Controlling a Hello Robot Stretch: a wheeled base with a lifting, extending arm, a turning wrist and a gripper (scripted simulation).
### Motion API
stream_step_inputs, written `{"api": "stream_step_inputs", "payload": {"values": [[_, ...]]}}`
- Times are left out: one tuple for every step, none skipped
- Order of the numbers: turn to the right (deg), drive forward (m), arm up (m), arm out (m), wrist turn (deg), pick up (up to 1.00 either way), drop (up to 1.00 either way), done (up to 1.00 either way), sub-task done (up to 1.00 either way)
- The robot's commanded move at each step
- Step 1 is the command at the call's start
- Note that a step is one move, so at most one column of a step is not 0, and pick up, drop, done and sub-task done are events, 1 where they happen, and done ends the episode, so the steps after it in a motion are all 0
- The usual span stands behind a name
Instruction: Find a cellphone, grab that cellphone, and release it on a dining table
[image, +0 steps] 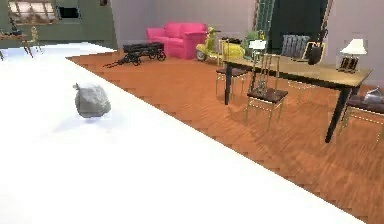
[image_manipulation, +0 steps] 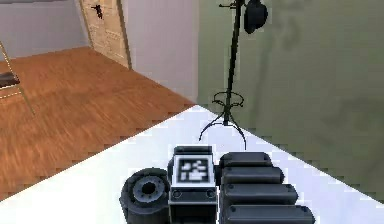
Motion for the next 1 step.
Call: {"api": "stream_step_inputs", "payload": {"values": [[0.0,1.0,0.0,0.0,0.0,0.0,0.0,0.0,0.0]]}}
